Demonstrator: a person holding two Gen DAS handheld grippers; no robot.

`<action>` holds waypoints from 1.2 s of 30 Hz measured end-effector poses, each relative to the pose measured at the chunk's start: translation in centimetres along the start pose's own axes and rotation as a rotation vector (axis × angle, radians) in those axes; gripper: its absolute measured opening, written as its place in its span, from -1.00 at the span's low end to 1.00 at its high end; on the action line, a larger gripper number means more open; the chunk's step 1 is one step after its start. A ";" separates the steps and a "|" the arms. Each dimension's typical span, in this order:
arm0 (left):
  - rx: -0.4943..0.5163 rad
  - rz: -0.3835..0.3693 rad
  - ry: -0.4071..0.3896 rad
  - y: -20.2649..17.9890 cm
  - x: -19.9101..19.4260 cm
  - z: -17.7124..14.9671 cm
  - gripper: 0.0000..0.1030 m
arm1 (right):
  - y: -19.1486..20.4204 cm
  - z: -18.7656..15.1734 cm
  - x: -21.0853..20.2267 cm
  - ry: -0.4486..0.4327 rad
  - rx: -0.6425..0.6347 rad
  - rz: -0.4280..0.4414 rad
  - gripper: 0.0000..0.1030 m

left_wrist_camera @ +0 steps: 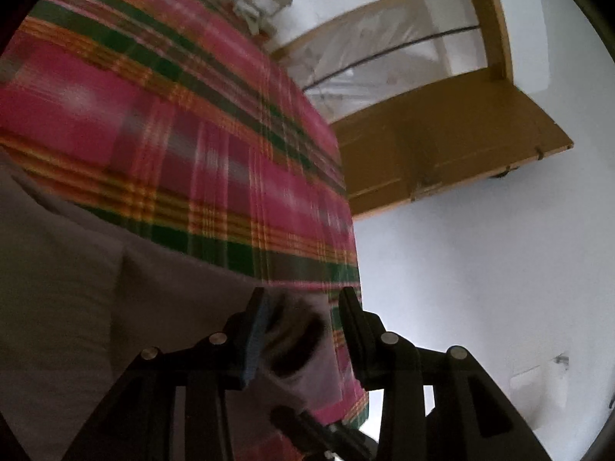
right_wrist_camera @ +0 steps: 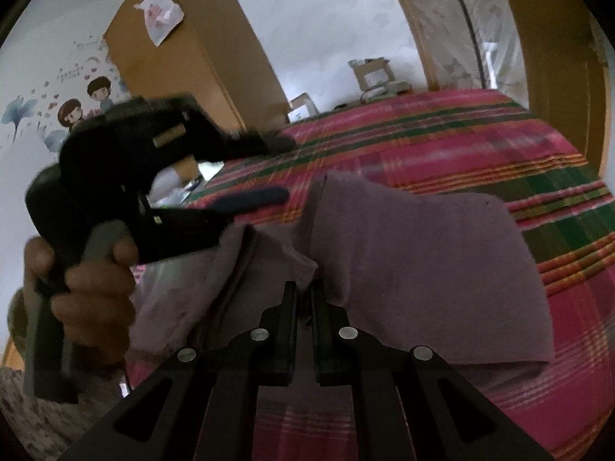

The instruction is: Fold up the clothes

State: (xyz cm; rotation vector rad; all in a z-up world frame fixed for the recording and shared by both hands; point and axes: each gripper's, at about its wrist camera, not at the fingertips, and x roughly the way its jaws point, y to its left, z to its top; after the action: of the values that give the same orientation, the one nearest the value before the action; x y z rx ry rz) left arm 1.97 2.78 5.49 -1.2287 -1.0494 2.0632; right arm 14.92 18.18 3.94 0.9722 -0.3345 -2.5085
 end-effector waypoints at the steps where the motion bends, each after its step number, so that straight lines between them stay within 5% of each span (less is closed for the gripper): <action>1: 0.010 0.014 -0.013 -0.1 -0.3 0.0 -0.27 | 0.0 -0.1 0.3 0.007 0.000 0.002 -0.87; 23: 0.067 0.071 -0.022 0.1 -1.3 -1.0 -0.26 | 1.1 -1.3 2.8 0.099 -0.012 0.095 -0.87; 29: 0.087 0.070 -0.018 -0.2 -1.1 -1.1 -0.26 | 1.5 -1.5 2.5 0.124 -0.026 0.107 -0.64; 36: 0.112 0.073 0.013 -0.6 -0.2 -1.6 -0.26 | -1.4 0.6 -1.8 -0.024 0.016 0.062 -0.62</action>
State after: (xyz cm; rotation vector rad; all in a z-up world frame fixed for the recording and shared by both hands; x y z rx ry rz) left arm 3.47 3.54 5.62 -1.2393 -0.8822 2.1355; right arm 15.24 20.29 4.93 0.9241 -0.3868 -2.4672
